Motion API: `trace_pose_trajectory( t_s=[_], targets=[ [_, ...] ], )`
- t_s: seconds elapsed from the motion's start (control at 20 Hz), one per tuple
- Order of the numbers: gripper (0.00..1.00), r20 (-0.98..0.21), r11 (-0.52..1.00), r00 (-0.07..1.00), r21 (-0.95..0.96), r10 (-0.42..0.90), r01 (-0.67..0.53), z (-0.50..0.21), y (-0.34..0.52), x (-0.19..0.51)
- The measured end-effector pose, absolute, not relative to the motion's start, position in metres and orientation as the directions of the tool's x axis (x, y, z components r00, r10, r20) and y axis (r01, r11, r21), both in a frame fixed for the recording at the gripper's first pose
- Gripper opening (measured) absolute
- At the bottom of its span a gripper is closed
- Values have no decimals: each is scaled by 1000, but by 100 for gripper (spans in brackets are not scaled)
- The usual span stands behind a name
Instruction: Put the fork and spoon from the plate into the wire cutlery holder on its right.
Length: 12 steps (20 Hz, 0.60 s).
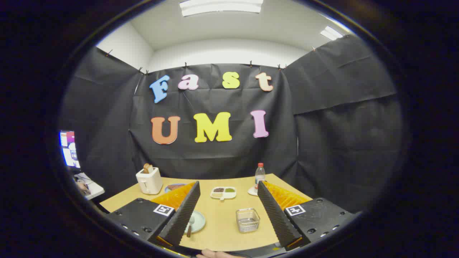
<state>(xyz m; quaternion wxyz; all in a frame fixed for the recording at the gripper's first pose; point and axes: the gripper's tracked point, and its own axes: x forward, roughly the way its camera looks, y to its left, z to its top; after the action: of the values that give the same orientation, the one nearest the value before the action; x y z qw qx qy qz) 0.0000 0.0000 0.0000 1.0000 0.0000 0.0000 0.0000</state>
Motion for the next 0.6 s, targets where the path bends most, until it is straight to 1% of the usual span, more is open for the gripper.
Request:
trace_pose_trajectory(
  t_s=[0.1, 0.3, 0.6],
  targets=[
    [97, -11, 1000, 1000, -13, 17, -17, -4, 14, 1],
    [97, -22, 998, 1000, -62, 9, -11, -15, 20, 6],
    [96, -42, 1000, 999, -31, 1, -2, -22, 17, 22]
  ],
)
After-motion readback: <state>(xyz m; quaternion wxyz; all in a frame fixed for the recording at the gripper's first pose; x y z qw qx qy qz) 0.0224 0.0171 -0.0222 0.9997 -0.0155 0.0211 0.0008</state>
